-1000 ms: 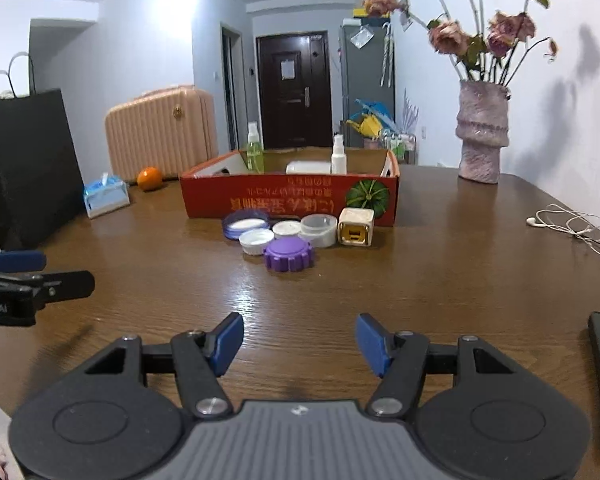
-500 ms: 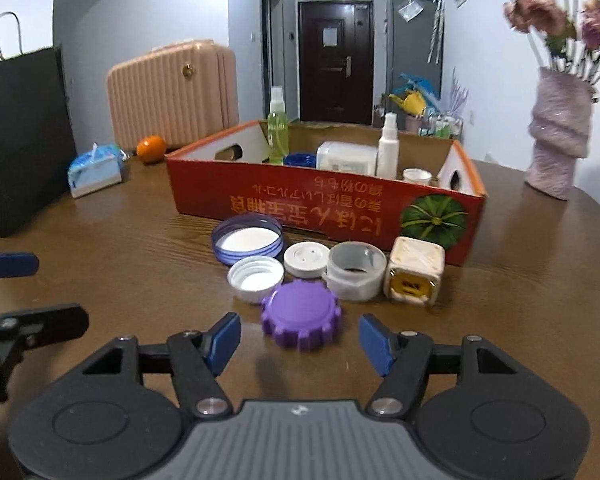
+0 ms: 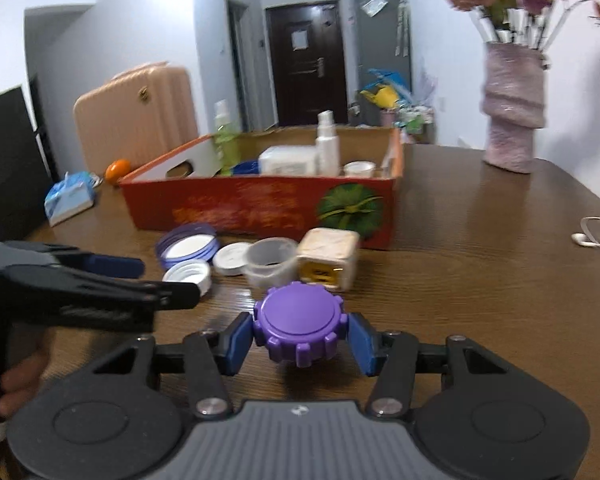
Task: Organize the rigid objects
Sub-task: 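Grasp the white screw cap with the left gripper while the right gripper grasps the purple cap, then lower the white screw cap into the box with the left gripper while the right drops the purple cap in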
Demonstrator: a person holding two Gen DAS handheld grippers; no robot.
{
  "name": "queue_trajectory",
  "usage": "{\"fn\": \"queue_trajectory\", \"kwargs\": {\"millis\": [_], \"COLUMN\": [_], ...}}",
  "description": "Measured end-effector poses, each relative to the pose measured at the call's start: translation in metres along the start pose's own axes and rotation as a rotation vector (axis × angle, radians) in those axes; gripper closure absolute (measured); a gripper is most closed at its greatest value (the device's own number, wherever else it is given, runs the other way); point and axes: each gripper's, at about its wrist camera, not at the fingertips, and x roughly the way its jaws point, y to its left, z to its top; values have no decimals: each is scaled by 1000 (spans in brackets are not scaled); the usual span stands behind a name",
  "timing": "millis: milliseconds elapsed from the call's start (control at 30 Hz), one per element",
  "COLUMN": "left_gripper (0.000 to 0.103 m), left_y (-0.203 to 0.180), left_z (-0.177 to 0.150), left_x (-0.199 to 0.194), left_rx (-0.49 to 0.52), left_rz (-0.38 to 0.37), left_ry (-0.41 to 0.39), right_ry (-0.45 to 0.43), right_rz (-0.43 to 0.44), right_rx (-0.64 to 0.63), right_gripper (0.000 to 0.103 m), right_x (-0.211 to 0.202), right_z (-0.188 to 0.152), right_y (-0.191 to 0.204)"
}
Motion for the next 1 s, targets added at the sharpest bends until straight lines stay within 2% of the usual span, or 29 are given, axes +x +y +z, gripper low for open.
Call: {"fn": "queue_trajectory", "kwargs": {"millis": [100, 133, 300, 433, 833, 1000], "left_gripper": [50, 61, 62, 62, 62, 62], "left_y": [-2, -3, -7, -6, 26, 35], "left_z": [3, 3, 1, -5, -52, -62], "left_x": [9, 10, -1, -33, -164, -195], "left_rx": [-22, -23, -26, -36, -73, -92], "left_rz": [8, 23, 27, 31, 87, 82], "left_ry": [27, 21, 18, -19, -141, -194], "right_ry": [-26, -27, -20, -44, -128, -158], "right_rz": [-7, -12, -25, -11, 31, 75], "right_rx": [16, 20, 31, 14, -51, -65], "right_gripper": [52, 52, 52, 52, 52, 52], "right_x": [-10, -11, -10, -26, -97, -116], "right_z": [-3, -3, -7, -6, -21, -25], "right_y": [-11, -14, -21, -11, 56, 85]}}
